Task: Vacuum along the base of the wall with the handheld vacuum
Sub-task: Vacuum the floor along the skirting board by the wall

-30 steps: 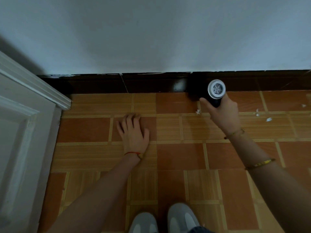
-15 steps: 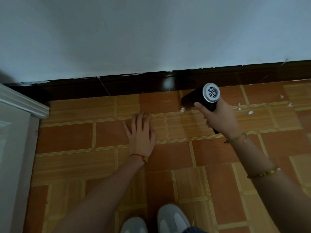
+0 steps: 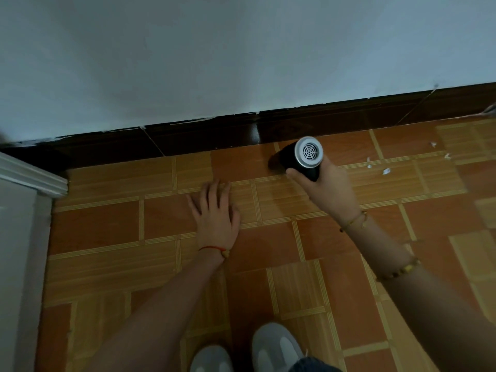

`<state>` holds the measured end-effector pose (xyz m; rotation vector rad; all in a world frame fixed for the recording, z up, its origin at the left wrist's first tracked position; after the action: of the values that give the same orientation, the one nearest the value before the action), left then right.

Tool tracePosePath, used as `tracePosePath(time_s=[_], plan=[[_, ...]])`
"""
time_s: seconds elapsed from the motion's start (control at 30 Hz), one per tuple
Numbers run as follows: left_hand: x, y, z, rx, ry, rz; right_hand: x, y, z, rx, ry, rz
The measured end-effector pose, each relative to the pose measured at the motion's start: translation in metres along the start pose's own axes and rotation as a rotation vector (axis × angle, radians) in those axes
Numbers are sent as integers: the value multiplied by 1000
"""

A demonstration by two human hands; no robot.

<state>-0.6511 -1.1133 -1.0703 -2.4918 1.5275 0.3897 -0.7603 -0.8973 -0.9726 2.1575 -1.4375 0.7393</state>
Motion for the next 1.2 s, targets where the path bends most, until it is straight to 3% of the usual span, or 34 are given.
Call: tracePosePath(time_s=[0.1, 0.33, 0.57, 0.77, 1.0, 1.2], plan=[[0, 0, -1, -9, 3, 8, 1, 9, 1, -81, -25, 17], [1, 0, 0, -29, -11, 11, 19, 26, 16, 39, -54, -13], [1, 0, 1, -36, -8, 16, -7, 22, -11, -130, -203, 125], [2, 0, 1, -15, -5, 5, 12, 32, 8, 14, -113, -2], [1, 1, 1, -9, -4, 6, -19, 31, -21, -121, -101, 102], [-1, -1, -1, -12, 5, 0, -9, 29, -6, -81, -90, 7]])
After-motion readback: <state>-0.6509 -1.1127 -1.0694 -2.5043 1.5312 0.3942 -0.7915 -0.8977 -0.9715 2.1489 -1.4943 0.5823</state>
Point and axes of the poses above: each hand's wrist, its own y-axis towards the middle knuckle, its own z-axis out of the palm, x = y × z, the point moved 7 cm from there along y, towards the middle knuckle, and after that the axes turned 12 degrees about -z, right-handed, at the moved point
